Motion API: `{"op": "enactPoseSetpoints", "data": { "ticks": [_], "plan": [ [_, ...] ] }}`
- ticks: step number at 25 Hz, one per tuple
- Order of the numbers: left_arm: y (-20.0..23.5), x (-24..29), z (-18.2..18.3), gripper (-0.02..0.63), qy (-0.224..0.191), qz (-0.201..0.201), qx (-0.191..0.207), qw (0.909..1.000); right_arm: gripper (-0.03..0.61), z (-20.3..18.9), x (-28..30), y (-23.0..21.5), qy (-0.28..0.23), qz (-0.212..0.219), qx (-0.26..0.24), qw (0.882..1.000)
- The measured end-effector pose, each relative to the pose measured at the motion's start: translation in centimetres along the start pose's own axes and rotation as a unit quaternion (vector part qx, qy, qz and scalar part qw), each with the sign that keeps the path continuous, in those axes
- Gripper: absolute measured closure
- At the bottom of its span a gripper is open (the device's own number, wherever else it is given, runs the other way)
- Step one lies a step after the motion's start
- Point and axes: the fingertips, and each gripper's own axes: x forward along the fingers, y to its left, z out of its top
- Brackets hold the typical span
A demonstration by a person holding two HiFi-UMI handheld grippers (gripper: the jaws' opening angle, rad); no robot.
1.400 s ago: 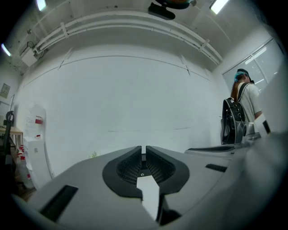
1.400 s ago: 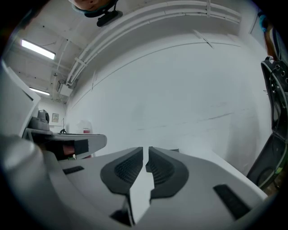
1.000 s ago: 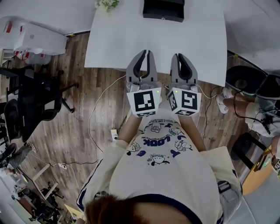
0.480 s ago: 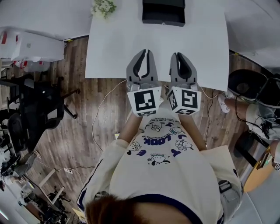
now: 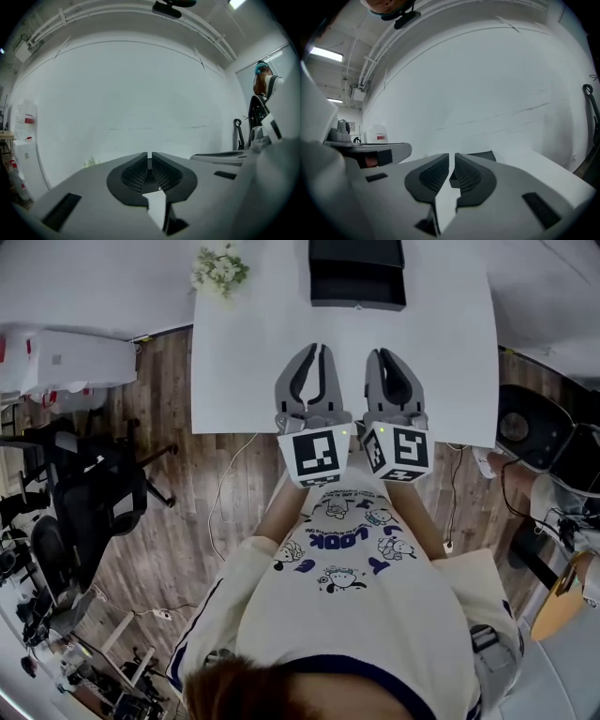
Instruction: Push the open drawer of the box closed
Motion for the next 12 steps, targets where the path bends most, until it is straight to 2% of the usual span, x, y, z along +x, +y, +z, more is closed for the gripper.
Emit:
{"op": "enactPoseSetpoints", "data": {
  "ticks": [12],
  "plan": [
    [2.3, 6.4, -1.6, 0.577, 0.024, -0.047, -0.006, 0.9986, 0.525, -1.5, 6.2, -1.3, 0.028, -0.055, -0.001, 0.998]
  ]
}}
